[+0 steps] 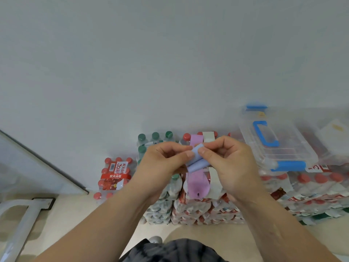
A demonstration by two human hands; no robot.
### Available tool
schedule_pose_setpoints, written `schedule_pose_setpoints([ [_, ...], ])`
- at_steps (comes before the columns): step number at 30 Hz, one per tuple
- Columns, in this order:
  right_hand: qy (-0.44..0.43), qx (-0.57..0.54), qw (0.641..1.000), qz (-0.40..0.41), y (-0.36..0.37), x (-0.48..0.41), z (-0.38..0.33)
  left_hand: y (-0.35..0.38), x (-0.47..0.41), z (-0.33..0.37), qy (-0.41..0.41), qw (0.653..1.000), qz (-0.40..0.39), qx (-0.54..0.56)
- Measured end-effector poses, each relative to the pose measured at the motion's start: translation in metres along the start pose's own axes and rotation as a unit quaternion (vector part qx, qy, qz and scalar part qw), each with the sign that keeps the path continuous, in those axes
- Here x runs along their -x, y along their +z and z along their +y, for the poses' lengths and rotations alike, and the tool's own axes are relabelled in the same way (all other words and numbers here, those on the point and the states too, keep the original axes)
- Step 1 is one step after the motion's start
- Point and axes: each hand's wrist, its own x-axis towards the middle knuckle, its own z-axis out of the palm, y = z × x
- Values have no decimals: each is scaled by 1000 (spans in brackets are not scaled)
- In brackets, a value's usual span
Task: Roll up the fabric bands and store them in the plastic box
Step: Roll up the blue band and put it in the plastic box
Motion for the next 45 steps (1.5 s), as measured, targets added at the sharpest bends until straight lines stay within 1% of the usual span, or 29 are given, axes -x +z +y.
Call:
schedule_pose_setpoints([
  [2, -9, 8, 1000, -8, 17, -8, -3, -18, -9, 8, -30, 999, -3, 26],
  [5, -16, 29, 999, -1, 37, -20, -4, -42, -25, 14, -58, 997, -42, 24],
  [7, 2, 20, 1000, 12, 48, -25, -3, -54, -35, 16, -40, 997, -53, 27],
  [10, 39, 13, 998, 38, 66, -31, -5, -70, -48, 20, -10, 998, -42, 42],
  [13, 53, -6, 997, 58, 84, -36, -8, -86, -62, 17, 2, 998, -43, 44],
  [15, 45, 8, 996, 77, 94, -39, -6, -93, -70, 15, 2, 997, -62, 44],
  [19, 34, 57, 993, 95, 103, -44, -5, -101, -86, 11, -27, 992, -106, 60],
  [21, 21, 84, 993, 82, 100, -43, -10, -102, -92, 9, -30, 988, -136, 63],
  [24, 2, 132, 990, 58, 87, -43, -18, -95, -100, 9, -53, 977, -185, 97],
  [25, 0, 144, 988, 52, 82, -42, -21, -90, -103, 8, -61, 973, -204, 93],
  [27, 1, 145, 987, 66, 69, -39, -22, -76, -107, 9, -68, 964, -246, 70],
  [29, 12, 121, 987, 107, 53, -33, -19, -59, -110, 10, -55, 960, -271, 37],
  [31, 17, 89, 984, 153, 34, -28, -15, -37, -112, 8, -24, 958, -287, 2],
  [33, 7, 52, 982, 183, 10, -23, -13, -10, -109, 6, -12, 957, -291, -1],
  [35, -5, 25, 981, 190, -15, -16, -15, 21, -105, 2, -7, 957, -290, 1],
  [38, -33, 21, 978, 207, -59, -6, -17, 71, -97, -3, 6, 954, -300, -15],
  [42, -56, 56, 979, 188, -139, 4, -17, 147, -88, -14, 7, 954, -298, -20],
  [45, -59, 97, 979, 170, -199, 11, -19, 203, -83, -22, 13, 954, -295, -52],
])
